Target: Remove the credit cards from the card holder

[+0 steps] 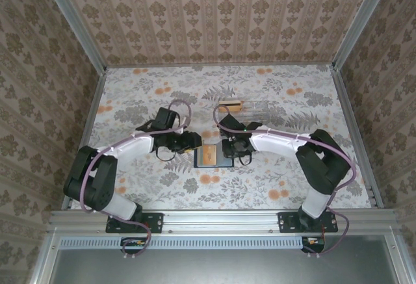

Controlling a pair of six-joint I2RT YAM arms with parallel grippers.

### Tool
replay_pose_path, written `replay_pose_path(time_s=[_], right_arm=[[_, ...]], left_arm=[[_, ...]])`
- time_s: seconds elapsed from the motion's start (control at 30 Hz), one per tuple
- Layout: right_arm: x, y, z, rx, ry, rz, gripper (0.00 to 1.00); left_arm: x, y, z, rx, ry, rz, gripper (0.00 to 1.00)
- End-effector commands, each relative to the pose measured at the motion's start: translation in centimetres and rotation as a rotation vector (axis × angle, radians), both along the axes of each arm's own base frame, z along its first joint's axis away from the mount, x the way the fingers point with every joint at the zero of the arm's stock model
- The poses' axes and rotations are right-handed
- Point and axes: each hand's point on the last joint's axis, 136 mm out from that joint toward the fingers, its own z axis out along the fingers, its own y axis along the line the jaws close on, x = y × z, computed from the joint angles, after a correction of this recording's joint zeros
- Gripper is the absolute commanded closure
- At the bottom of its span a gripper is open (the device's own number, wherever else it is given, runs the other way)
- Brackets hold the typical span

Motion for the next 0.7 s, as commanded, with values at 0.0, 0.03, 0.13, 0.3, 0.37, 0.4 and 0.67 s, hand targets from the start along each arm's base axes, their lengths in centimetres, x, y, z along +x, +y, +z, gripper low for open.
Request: replay_pose_path(time_s=[0.0,0.03,0.13,0.3,0.37,0.4,0.67], right_arm=[[0.5,-0.2,2.6,0.013,-0.048,-0.026,0.71],[0.6,0.0,3.2,0.027,-0.057,-0.031,0.71],[1.1,0.6,4.6,0.069,-0.08,-0.04,0.69],[1.3,3.3,6.2,0.193,-0.086,-0.001,0.68],[1.1,4.7,6.3,0.258,-0.057,0.019,0.68],[1.0,5.4,6.1,0.286,-0.036,0.027,0.65],[0.2,6.2,1.3,0.379,0.13,-0.049,0.73]], left_arm=[[-0.8,1.0,-0.7,0.035,0.005,-0.013,0.55],[-0.8,0.9,-0.7,0.032,0.003,-0.015,0.56],[-0.7,0.8,-0.8,0.023,0.003,-0.011,0.65],[-0.8,0.3,-1.2,0.021,0.011,-0.022,0.83],[-0.9,0.0,-1.5,0.023,0.019,-0.028,0.85],[-0.9,-0.2,-1.7,0.026,0.022,-0.033,0.86],[-1.4,-1.1,-3.4,0.054,0.058,-0.059,0.88]])
